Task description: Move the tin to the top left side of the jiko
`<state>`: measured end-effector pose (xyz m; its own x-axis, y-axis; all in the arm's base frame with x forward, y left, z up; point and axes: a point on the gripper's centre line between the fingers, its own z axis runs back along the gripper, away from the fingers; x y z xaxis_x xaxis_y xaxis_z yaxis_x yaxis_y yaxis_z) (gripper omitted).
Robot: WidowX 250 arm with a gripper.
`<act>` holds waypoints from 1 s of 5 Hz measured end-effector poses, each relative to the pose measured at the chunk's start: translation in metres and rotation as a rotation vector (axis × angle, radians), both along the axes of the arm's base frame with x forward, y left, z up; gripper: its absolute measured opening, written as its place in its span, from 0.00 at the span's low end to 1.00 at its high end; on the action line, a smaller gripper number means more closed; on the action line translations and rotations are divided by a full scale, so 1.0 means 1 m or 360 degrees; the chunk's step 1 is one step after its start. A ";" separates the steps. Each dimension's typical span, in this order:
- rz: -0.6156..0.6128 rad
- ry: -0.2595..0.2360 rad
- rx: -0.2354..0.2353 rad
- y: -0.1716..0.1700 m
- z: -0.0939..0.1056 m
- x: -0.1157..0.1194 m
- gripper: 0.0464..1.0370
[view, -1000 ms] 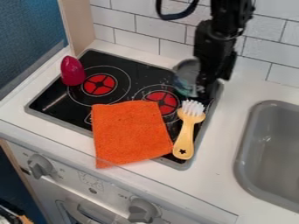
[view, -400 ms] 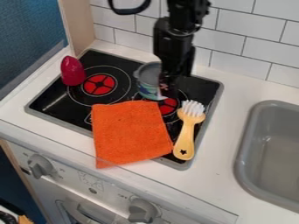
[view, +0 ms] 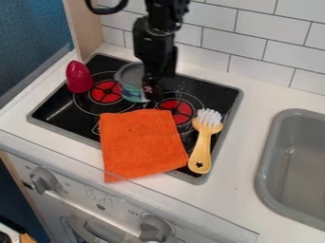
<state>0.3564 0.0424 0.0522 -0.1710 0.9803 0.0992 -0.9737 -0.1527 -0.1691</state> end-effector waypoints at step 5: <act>0.0203 -0.0071 0.0028 0.073 -0.001 0.012 0.96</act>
